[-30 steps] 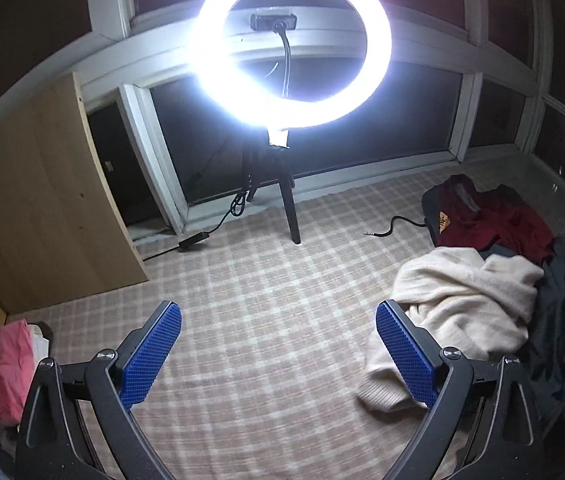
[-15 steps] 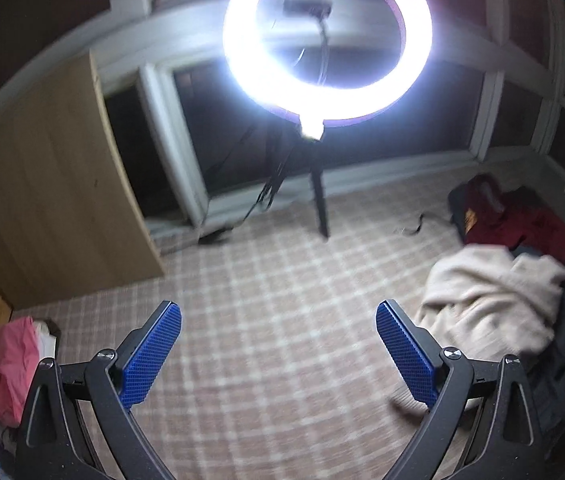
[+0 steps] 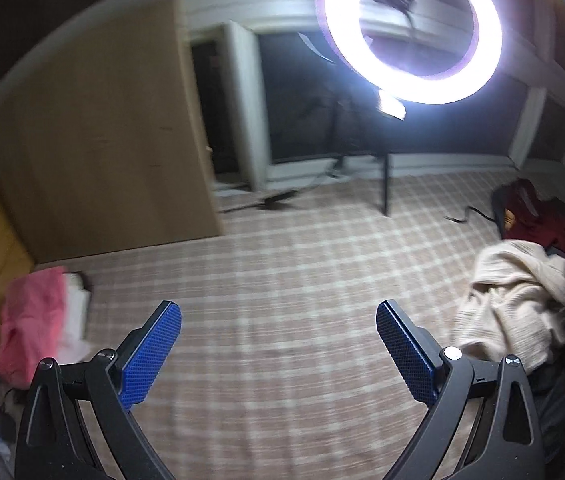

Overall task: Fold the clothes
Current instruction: 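Reach the right gripper into the heap and grasp the cream knit sweater, then lift the cream sweater with the right gripper and pull it from the heap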

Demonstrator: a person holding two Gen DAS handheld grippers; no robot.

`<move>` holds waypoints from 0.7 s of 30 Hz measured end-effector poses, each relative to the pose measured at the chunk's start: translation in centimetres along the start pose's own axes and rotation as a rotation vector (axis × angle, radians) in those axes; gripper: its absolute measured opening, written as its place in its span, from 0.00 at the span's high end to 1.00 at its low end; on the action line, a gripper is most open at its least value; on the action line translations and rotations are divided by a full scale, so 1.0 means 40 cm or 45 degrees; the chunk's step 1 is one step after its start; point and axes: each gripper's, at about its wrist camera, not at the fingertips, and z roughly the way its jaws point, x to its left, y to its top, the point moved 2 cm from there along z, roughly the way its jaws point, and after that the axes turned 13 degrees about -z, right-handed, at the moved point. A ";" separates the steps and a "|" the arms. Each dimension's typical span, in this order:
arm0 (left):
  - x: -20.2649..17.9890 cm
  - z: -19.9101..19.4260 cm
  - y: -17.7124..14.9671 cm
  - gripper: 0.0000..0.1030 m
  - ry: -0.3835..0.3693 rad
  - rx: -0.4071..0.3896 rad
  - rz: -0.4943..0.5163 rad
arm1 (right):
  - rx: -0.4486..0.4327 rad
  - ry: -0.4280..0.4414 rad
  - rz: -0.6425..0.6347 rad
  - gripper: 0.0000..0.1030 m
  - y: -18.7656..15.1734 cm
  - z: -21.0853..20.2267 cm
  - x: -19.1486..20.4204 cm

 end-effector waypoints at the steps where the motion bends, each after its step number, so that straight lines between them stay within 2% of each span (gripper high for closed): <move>1: 0.026 -0.012 -0.002 0.04 0.016 -0.014 -0.018 | -0.041 0.023 0.042 0.82 0.006 -0.032 -0.011; 6: 0.142 -0.072 -0.014 0.04 0.018 -0.080 -0.115 | -0.290 0.103 0.296 0.87 0.083 -0.243 -0.079; 8: 0.172 -0.094 -0.014 0.04 0.004 -0.101 -0.137 | -0.410 0.117 0.305 0.88 0.142 -0.356 -0.058; 10: 0.210 -0.125 -0.015 0.04 -0.009 -0.124 -0.158 | -0.526 0.140 0.246 0.88 0.208 -0.462 0.003; 14: 0.295 -0.188 -0.021 0.04 -0.015 -0.167 -0.197 | -0.748 0.239 -0.020 0.88 0.351 -0.675 0.261; 17: 0.371 -0.219 -0.036 0.04 0.013 -0.174 -0.222 | -0.679 0.513 -0.205 0.87 0.449 -0.695 0.472; 18: 0.396 -0.226 -0.043 0.04 0.024 -0.171 -0.228 | -0.613 0.535 -0.256 0.87 0.459 -0.673 0.523; 20: 0.446 -0.239 -0.056 0.04 0.047 -0.167 -0.240 | -0.457 0.526 -0.349 0.79 0.465 -0.616 0.611; 21: 0.463 -0.239 -0.065 0.04 0.056 -0.155 -0.244 | -0.411 0.471 -0.338 0.76 0.442 -0.575 0.602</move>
